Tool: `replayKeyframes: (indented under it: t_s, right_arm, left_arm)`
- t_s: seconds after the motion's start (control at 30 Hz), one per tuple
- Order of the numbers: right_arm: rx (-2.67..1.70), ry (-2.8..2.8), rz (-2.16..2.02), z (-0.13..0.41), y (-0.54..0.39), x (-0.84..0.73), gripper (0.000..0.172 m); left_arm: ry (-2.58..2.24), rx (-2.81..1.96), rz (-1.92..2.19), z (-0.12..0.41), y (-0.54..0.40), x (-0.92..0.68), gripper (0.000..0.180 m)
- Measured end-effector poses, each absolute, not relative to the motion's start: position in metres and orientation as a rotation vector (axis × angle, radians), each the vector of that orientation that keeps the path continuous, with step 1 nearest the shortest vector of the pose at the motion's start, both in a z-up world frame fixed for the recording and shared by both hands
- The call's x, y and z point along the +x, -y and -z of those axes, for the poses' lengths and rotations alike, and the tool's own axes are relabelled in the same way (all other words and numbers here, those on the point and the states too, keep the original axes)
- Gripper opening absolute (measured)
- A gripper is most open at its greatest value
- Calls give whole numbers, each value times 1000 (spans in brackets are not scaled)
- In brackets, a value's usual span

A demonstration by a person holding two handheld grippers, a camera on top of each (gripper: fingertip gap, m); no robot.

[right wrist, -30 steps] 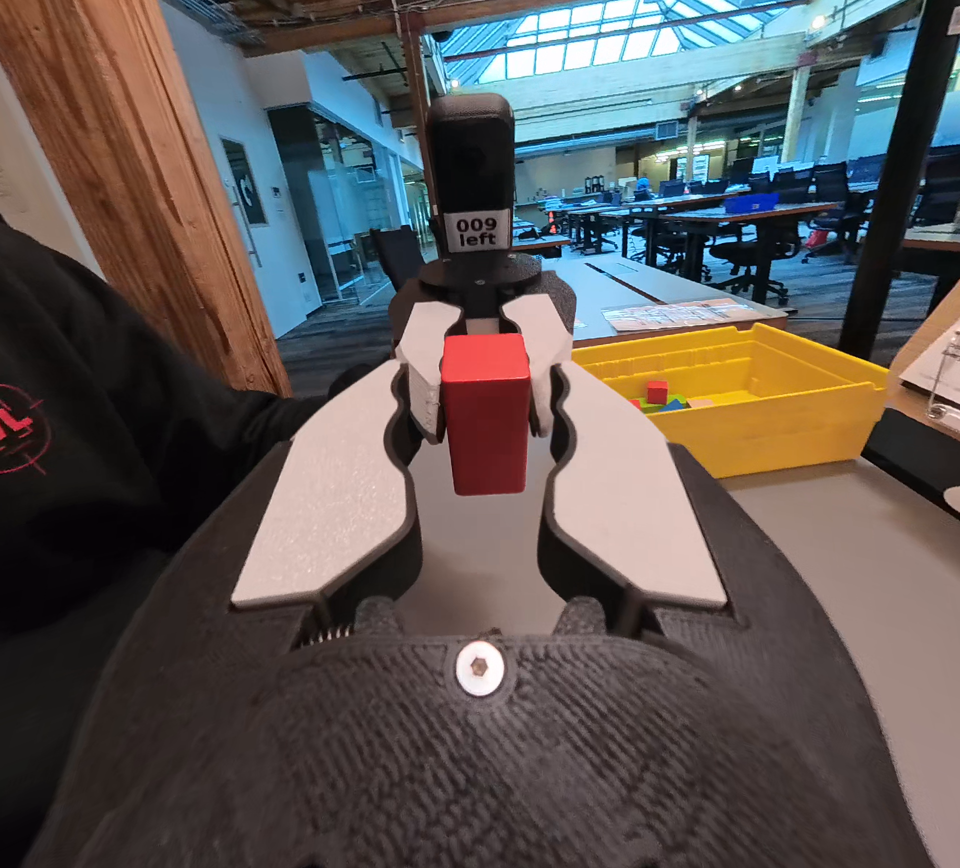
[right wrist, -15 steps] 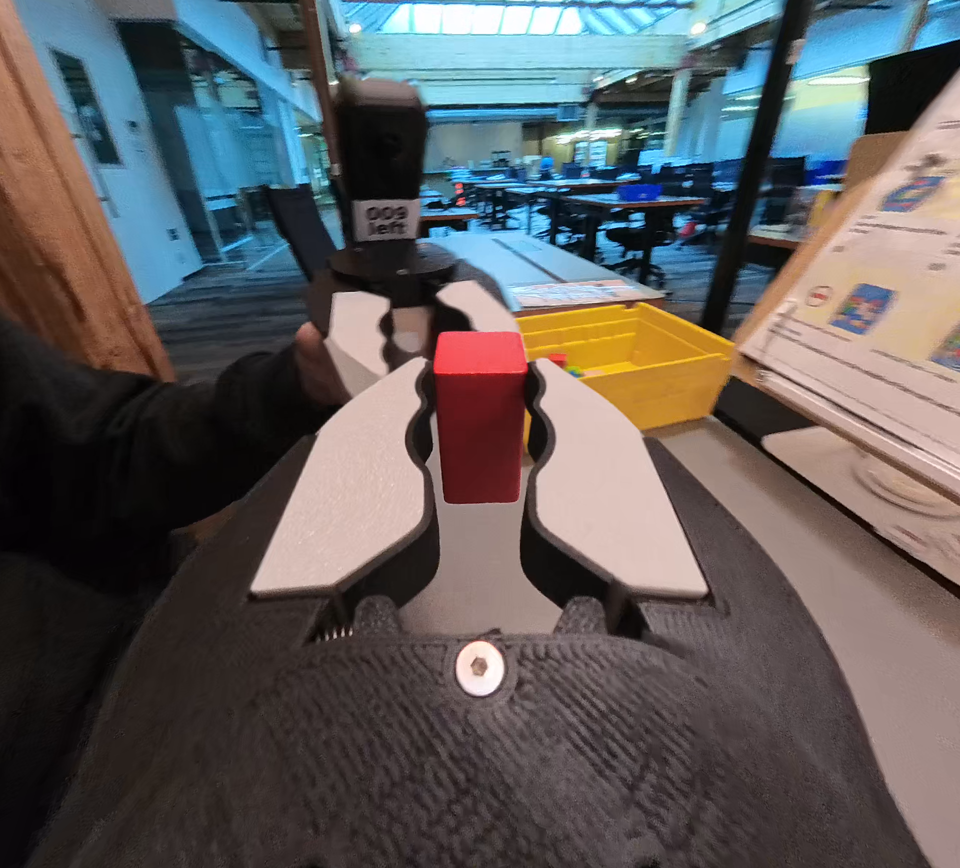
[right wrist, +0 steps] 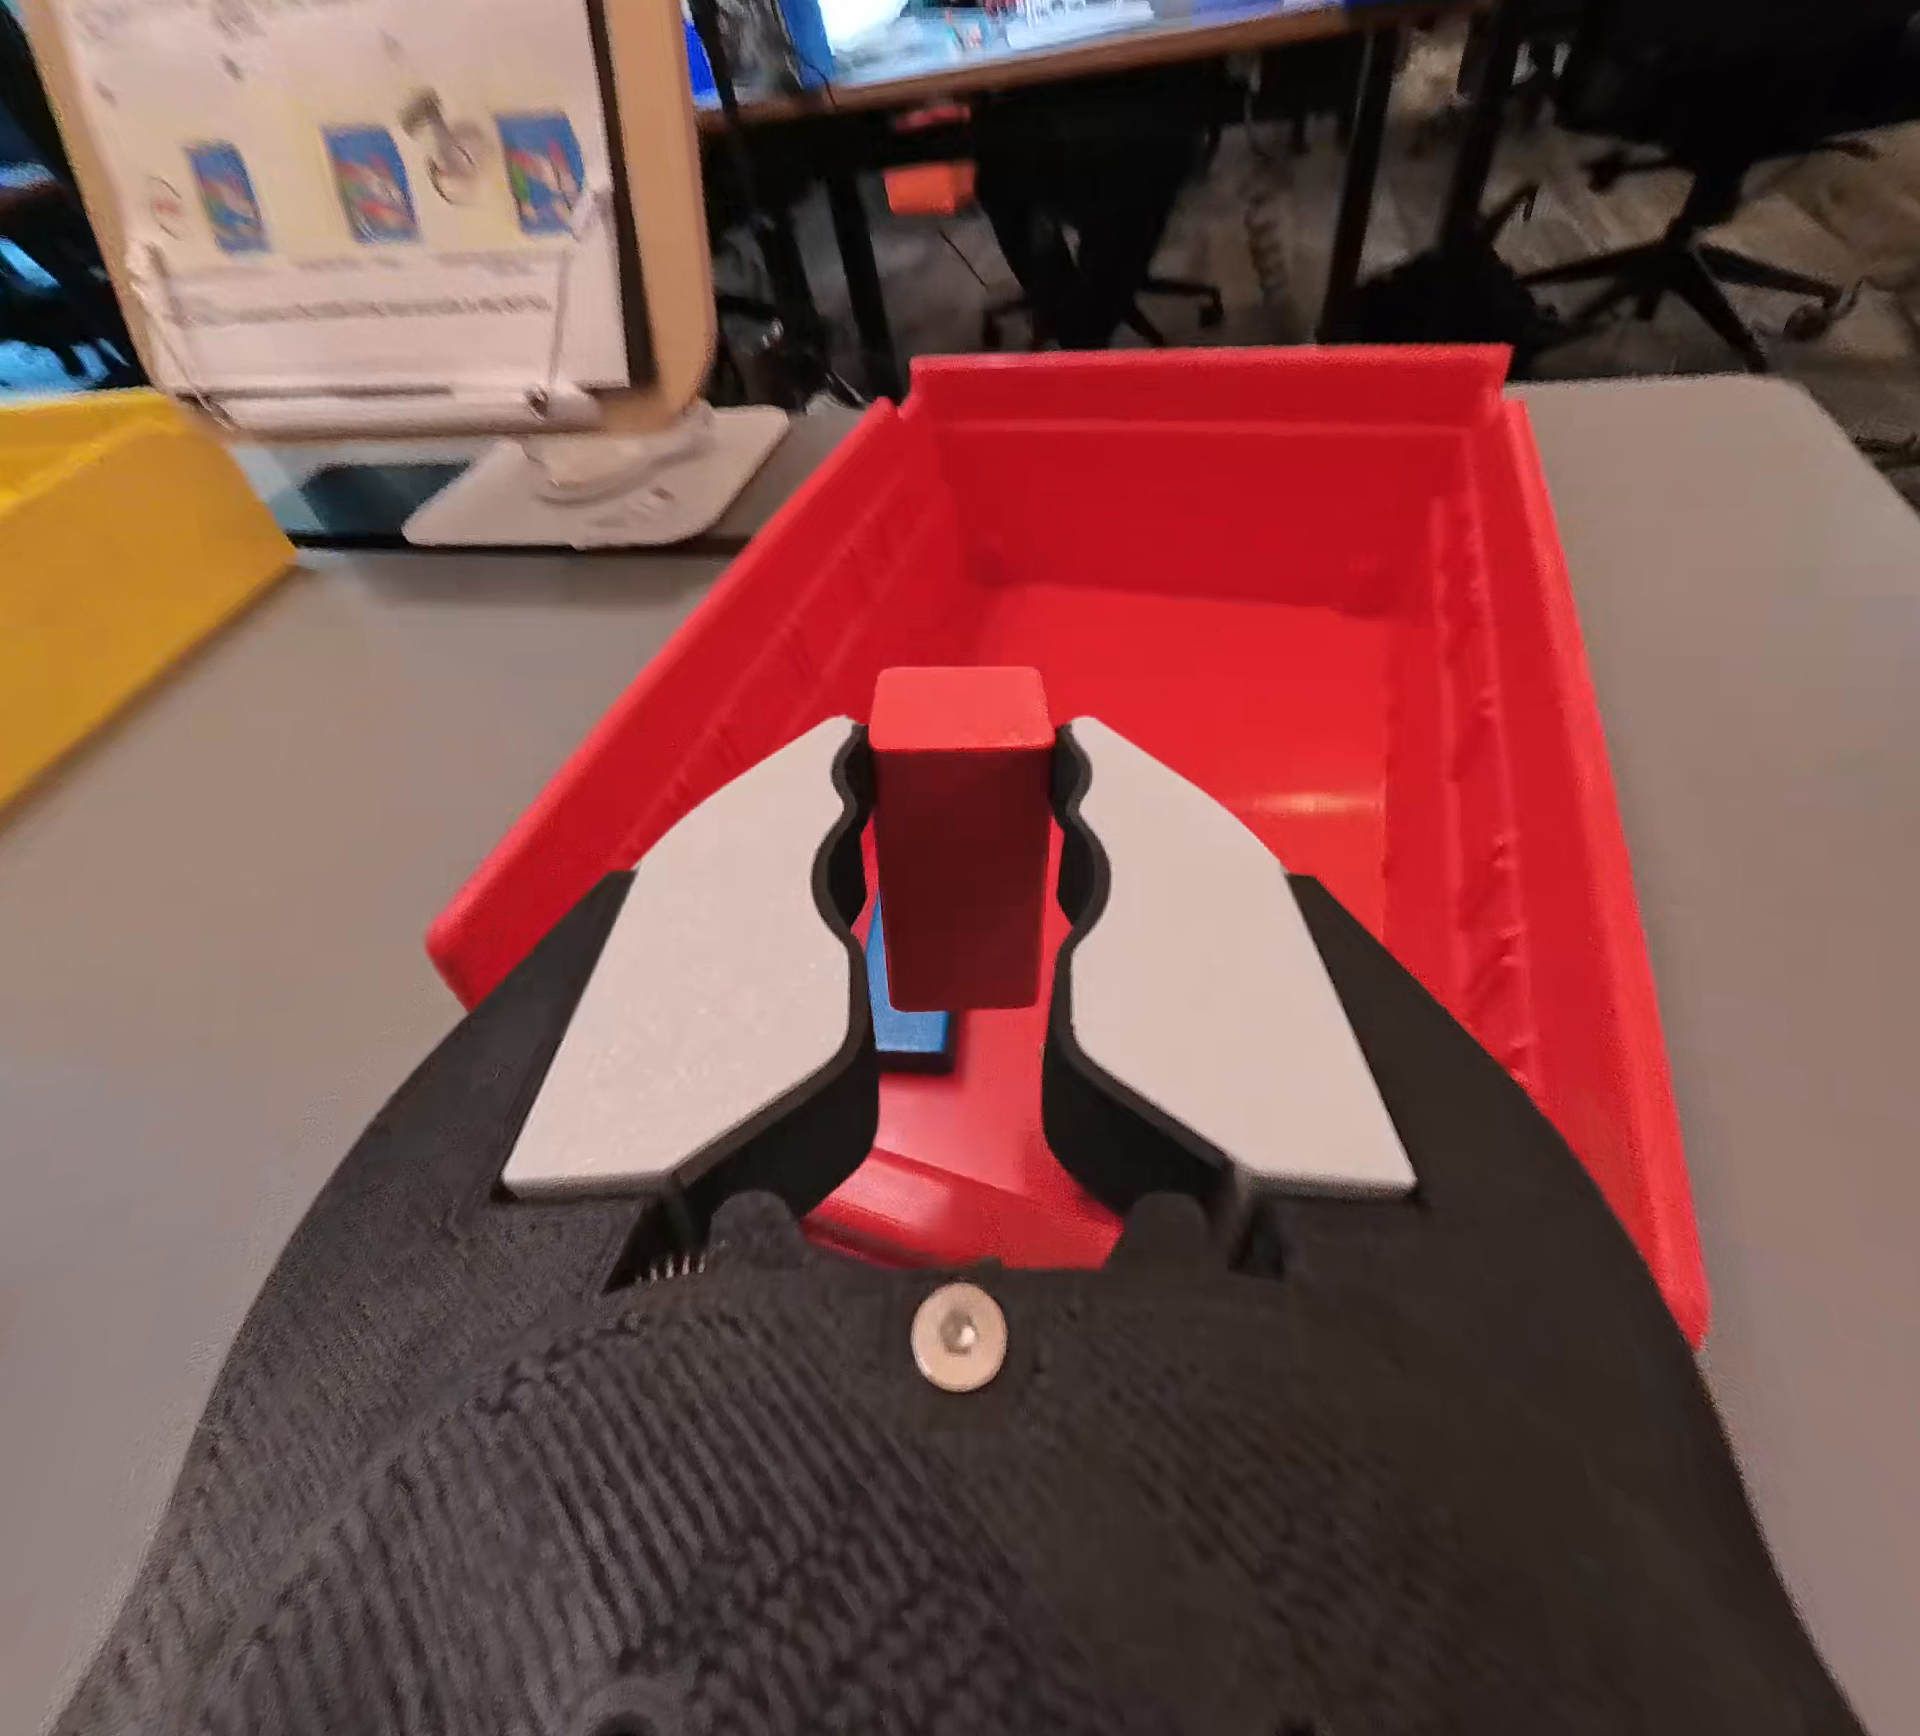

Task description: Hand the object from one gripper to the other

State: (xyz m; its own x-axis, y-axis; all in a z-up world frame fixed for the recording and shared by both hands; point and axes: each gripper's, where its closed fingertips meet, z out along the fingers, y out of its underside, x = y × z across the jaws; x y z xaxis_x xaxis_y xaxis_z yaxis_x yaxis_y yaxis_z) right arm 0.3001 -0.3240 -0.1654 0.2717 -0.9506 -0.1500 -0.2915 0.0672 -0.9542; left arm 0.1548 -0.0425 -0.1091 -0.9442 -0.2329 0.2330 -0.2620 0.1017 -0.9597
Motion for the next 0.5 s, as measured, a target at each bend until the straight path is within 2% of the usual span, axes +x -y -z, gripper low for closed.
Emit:
replayKeyframes:
  t_s: [0.2,0.4,0.5]
  right_arm:
    - [-1514,-1316,710,197,314,309,34]
    - [-1516,-1370,681,206,317,308,34]
    - [-1488,-1360,697,195,320,306,47]
  left_arm:
    - [2336,523,-2005,114,39,155,41]
    - [2329,572,-2035,111,27,157,40]
    - [2432,740,-2103,102,-1,176,38]
